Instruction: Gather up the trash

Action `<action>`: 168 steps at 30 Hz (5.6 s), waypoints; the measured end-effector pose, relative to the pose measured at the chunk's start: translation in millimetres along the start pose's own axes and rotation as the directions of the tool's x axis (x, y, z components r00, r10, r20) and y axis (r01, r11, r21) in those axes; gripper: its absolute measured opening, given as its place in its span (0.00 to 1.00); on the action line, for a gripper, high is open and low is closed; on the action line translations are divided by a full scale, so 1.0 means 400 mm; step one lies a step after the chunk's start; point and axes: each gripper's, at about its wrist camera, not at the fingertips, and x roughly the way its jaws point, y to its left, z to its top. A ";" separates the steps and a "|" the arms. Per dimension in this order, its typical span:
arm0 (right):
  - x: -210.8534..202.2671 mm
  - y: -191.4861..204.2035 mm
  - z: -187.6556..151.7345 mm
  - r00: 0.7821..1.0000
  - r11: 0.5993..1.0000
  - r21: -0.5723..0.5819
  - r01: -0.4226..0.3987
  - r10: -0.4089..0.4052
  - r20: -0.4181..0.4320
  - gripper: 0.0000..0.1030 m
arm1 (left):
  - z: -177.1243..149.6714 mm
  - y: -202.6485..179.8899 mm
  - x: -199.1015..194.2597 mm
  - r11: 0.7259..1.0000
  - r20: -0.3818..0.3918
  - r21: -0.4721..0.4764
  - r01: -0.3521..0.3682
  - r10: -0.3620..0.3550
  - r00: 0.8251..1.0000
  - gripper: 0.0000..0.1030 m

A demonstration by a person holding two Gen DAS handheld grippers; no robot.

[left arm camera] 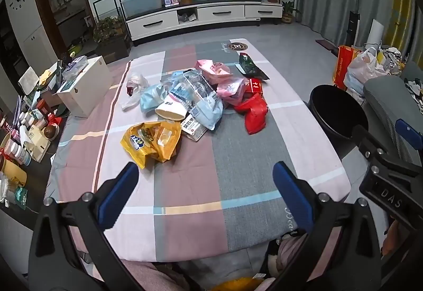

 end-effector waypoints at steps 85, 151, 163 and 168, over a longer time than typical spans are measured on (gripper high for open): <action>0.024 0.005 -0.010 1.000 1.000 0.011 -0.006 0.007 -0.019 0.98 | -0.007 -0.010 0.031 1.000 -0.010 0.022 -0.002 0.002 1.000 0.98; 0.536 0.196 0.027 0.798 0.824 -0.032 -0.566 0.539 -0.269 0.31 | 0.150 0.139 0.462 0.912 0.025 -0.110 0.396 -0.396 0.918 0.23; 0.419 0.122 0.048 0.733 0.743 0.044 -0.668 0.667 -0.135 0.31 | 0.147 0.144 0.308 0.868 0.170 -0.049 0.495 -0.481 0.860 0.22; 0.411 -0.006 0.076 0.799 0.792 0.148 -0.592 0.601 -0.023 0.31 | 0.177 0.022 0.303 0.832 0.136 0.035 0.554 -0.553 0.822 0.22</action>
